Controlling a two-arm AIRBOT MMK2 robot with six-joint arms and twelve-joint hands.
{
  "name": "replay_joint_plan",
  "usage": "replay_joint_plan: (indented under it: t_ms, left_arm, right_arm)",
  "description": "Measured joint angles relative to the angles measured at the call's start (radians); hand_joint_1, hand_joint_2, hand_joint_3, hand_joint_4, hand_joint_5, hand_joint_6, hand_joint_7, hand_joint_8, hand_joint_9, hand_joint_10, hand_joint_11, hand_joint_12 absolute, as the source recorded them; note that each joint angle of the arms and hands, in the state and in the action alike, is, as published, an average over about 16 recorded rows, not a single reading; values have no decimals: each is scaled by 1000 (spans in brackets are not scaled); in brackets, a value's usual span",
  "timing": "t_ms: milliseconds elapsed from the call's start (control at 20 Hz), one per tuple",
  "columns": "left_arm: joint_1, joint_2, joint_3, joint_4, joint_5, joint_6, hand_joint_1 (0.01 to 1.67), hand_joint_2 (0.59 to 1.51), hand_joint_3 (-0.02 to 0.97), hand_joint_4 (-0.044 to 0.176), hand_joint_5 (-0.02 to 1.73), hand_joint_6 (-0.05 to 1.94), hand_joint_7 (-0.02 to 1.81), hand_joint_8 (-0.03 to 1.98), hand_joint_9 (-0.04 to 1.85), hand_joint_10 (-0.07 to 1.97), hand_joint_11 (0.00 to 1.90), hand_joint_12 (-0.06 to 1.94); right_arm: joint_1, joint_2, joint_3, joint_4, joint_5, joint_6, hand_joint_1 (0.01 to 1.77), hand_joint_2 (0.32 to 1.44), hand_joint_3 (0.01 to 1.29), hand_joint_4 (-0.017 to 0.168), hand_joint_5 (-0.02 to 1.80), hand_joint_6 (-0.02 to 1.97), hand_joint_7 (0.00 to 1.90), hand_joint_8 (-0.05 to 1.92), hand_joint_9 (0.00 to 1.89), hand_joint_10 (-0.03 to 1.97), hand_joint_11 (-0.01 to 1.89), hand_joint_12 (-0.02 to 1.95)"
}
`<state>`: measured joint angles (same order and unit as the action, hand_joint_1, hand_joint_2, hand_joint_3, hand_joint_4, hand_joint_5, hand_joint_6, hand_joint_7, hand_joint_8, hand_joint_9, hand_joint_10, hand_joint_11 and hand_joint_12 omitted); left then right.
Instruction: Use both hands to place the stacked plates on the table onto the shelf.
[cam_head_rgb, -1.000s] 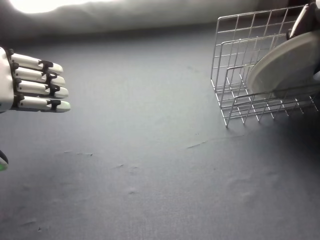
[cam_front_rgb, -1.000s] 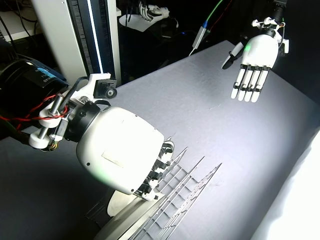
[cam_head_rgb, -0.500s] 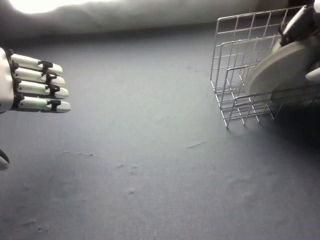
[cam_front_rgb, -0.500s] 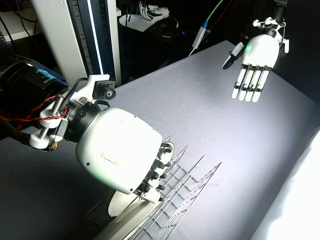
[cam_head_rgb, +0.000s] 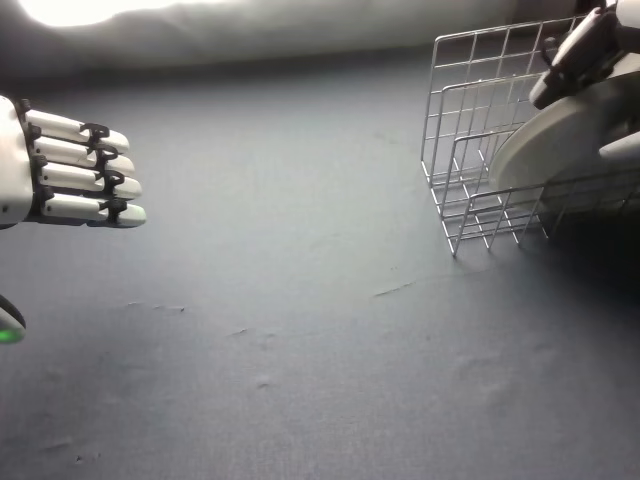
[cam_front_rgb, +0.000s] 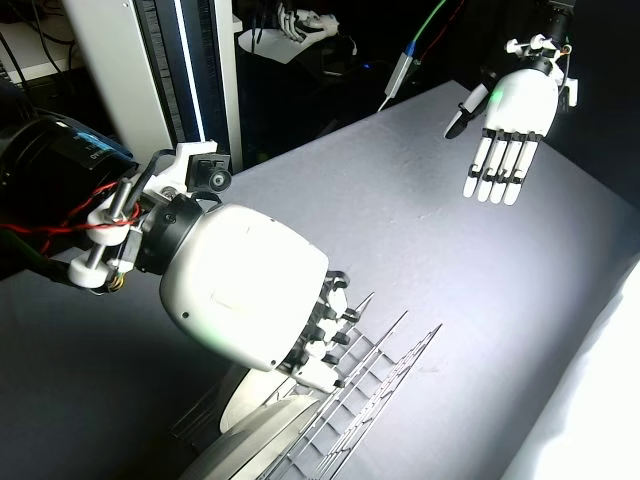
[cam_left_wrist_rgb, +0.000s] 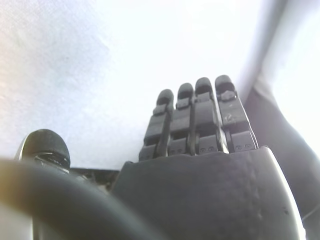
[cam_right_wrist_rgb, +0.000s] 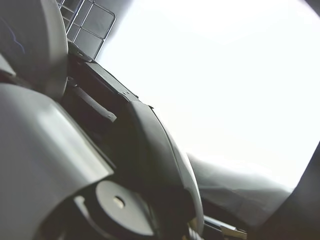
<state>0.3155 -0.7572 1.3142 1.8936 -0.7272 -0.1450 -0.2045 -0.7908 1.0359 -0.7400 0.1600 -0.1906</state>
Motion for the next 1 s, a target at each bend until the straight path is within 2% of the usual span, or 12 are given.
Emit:
replay_joint_plan:
  t_ms: [250, 700, 1000]
  left_arm:
    - [-4, -9, 20, -29, -51, -69, 15, 1054, 20, 2, 14, 15, 15, 13, 17, 7, 14, -4]
    - [-29, -9, 30, -84, -173, -207, 15, 1050, 20, 1, 15, 14, 13, 11, 16, 7, 13, -3]
    - [-28, -14, 66, -94, -215, -256, 14, 1085, 20, 1, 104, 22, 124, 24, 113, 18, 37, 149]
  right_arm:
    - [0, -6, -1, -137, 115, -13, 1163, 1020, 13, 4, 745, 44, 801, 9, 791, 23, 297, 1179]
    - [-4, -32, -15, -408, 374, -39, 1026, 1030, 13, 4, 573, 25, 603, 9, 574, 11, 81, 1255]
    - [-20, -42, -30, -539, 533, -59, 933, 1022, 13, 2, 502, 25, 539, 13, 508, 27, 43, 1272]
